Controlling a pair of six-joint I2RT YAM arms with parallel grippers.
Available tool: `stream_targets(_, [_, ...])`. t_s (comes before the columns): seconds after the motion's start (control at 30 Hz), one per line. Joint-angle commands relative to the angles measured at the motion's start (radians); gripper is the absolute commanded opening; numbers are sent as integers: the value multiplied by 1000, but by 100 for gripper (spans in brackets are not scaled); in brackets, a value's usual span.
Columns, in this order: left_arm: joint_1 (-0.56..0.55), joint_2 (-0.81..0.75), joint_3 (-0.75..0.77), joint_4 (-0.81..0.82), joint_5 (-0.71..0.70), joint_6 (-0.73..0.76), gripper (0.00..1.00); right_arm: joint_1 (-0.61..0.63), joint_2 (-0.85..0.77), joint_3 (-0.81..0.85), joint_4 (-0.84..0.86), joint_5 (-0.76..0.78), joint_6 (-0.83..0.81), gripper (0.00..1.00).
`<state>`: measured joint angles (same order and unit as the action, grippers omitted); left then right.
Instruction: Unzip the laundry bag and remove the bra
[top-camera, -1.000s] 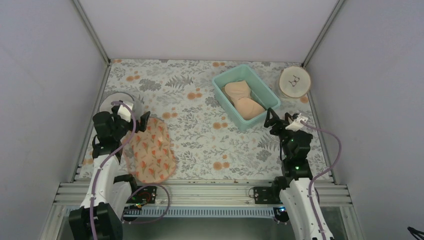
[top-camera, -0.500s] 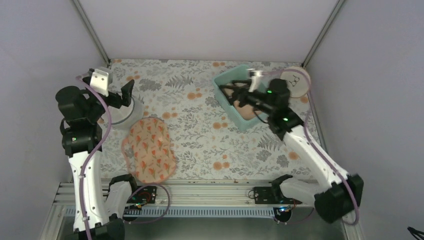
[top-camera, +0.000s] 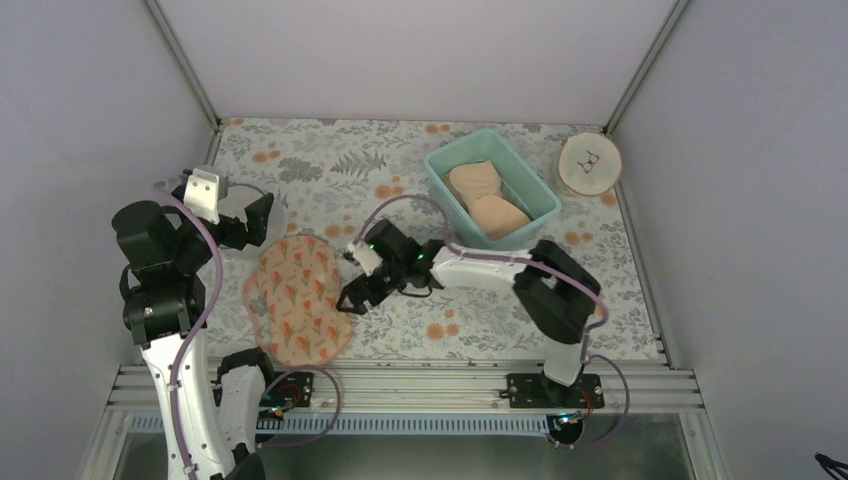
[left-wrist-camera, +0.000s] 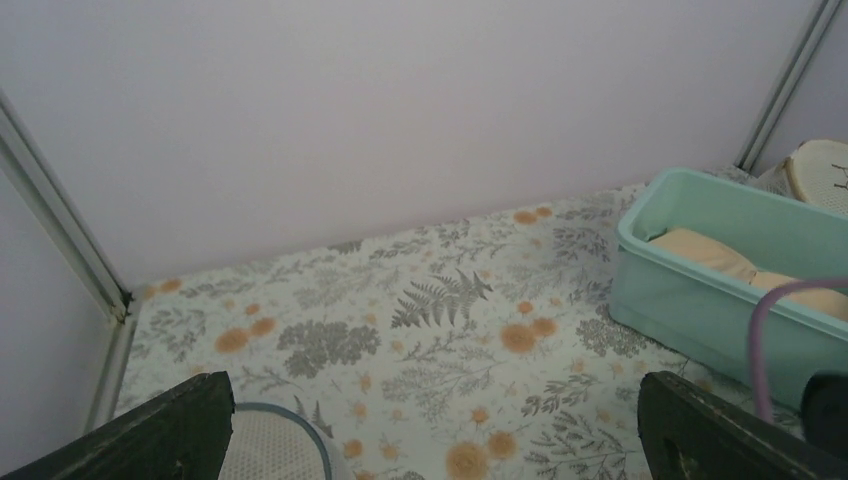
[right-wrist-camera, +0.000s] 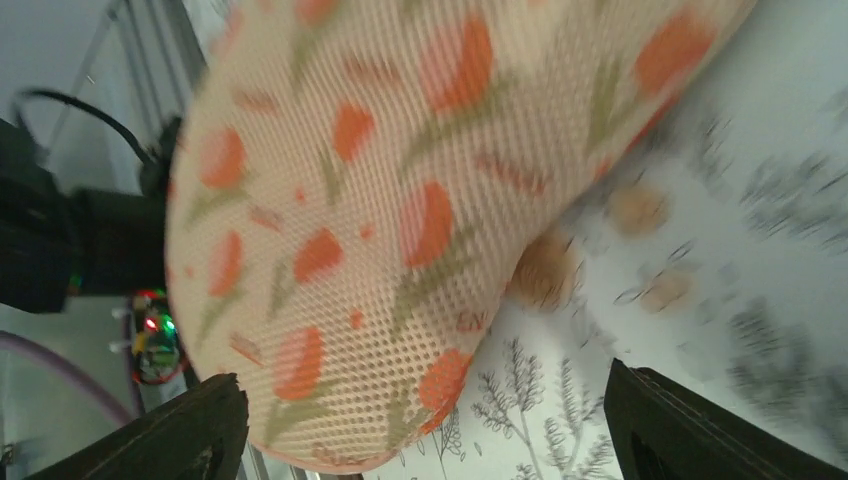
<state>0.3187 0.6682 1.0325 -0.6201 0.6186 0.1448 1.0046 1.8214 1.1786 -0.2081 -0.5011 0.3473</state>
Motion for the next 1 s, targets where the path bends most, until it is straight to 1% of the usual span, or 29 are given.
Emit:
stream_targets(0.0, [10,14,-14,-7,20,-21,100,52,90,23,32,-107,95,91])
stream_targets(0.03, [11,17,-12,-6,20,-23,100,53,114,20,40,-133,120,91])
stream_targets(0.07, [10,19,-11,-6,22,-24,100,53,138,22,41,-141,139,88])
stream_targets(0.13, [11,20,-11,-5,28,-24,100,54,165,10,59,-161,167,84])
stream_targets(0.17, [11,19,-12,-3,32,-25,100,55,172,-4,87,-184,186,81])
stream_targets(0.2, [11,17,-16,-2,36,-25,100,56,175,-29,143,-229,212,77])
stream_targets(0.23, [11,16,-18,2,38,-26,100,57,177,-41,177,-259,229,70])
stream_targets(0.27, [11,15,-23,3,39,-26,100,58,177,-50,200,-277,245,61])
stream_targets(0.4, [11,11,-35,10,41,-29,100,47,152,-50,202,-238,256,19])
stream_targets(0.43, [11,10,-38,9,46,-30,100,36,139,-52,199,-233,255,10])
stream_targets(0.47, [11,10,-40,7,53,-28,100,23,123,-53,196,-229,252,5])
stream_targets(0.6, [11,11,-57,-1,106,-33,100,-15,41,-47,144,-192,194,4])
stream_targets(0.67, [11,11,-64,2,124,-35,100,-27,2,-21,69,-163,131,4])
stream_targets(0.77, [11,19,-65,-4,150,-11,100,-39,-61,29,-76,-108,-7,4])
stream_targets(0.87, [9,41,-60,-29,210,79,100,-55,-126,69,-216,-52,-123,4])
stream_targets(0.97, [-1,60,-69,-46,255,213,100,-99,-167,89,-302,-60,-145,4])
